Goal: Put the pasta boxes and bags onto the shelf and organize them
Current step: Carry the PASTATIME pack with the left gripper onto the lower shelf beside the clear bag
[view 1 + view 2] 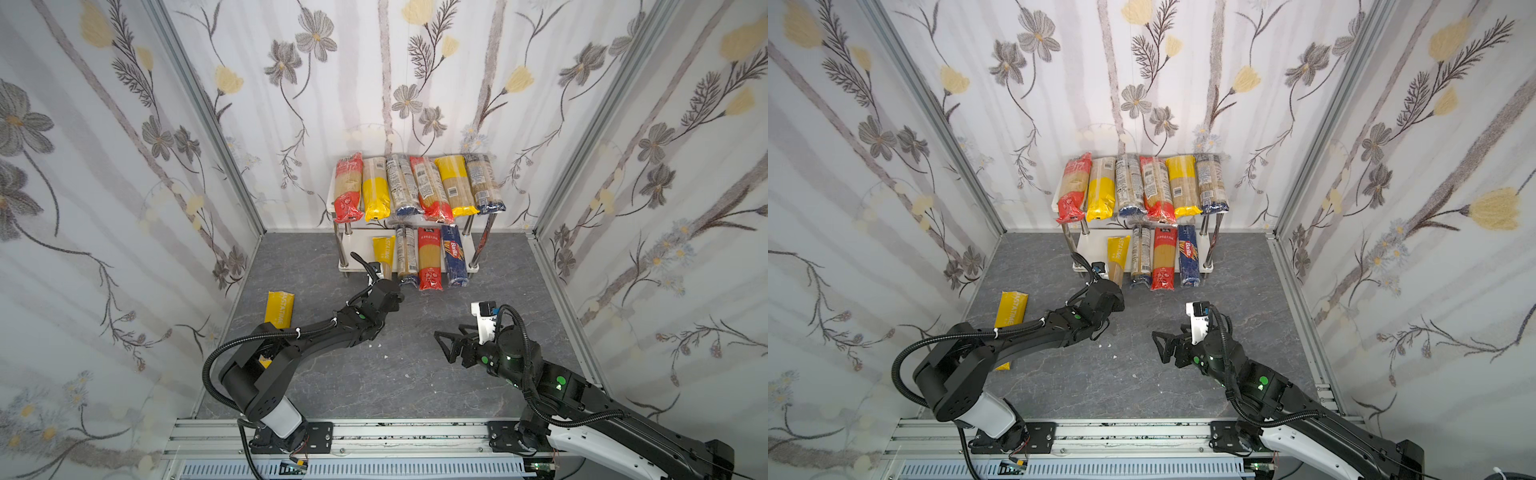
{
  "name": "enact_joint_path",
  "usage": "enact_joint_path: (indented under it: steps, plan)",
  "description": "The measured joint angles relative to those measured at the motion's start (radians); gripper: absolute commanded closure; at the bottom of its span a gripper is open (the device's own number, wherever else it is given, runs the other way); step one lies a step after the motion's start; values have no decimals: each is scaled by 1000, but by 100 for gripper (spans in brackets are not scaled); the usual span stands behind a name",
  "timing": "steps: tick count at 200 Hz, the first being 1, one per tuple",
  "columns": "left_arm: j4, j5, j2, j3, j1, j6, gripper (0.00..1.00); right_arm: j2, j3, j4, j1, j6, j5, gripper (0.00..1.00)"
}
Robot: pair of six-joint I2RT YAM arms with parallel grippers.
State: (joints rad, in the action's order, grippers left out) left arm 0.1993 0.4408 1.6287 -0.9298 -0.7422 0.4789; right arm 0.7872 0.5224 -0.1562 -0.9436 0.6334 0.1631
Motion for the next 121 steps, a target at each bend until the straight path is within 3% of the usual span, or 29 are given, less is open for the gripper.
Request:
enact_joint_path:
  steps: [88, 96, 121]
  plan:
    - [35, -91, 282, -263, 107, -35, 100, -16, -9, -19, 89, -40, -26, 0]
    - [38, -93, 296, -274, 112, -38, 92, -16, -11, -19, 93, -40, -27, 0]
    - [50, -119, 313, -287, 131, -47, 42, -15, -13, -24, 105, -41, -34, 0]
